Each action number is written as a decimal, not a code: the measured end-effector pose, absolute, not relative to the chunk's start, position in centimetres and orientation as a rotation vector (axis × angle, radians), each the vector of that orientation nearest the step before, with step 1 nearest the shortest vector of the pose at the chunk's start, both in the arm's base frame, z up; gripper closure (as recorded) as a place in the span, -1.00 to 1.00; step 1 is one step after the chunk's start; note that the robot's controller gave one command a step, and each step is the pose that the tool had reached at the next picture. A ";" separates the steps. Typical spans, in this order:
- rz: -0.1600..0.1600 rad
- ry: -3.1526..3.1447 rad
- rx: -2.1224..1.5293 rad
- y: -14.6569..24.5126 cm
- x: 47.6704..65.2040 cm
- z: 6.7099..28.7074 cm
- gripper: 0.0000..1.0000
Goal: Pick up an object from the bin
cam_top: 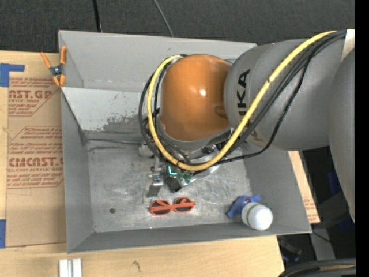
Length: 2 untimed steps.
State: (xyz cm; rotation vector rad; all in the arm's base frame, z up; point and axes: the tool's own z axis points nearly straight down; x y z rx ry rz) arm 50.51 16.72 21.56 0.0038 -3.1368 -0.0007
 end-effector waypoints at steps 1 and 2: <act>-0.002 -3.142 0.001 16.7 50.7 21.8 -1.00; -0.007 -3.149 0.114 15.2 50.4 19.8 -1.00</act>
Offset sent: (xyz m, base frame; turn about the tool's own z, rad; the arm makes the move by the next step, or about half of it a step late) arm -0.0127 -0.0631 -0.0785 -0.2164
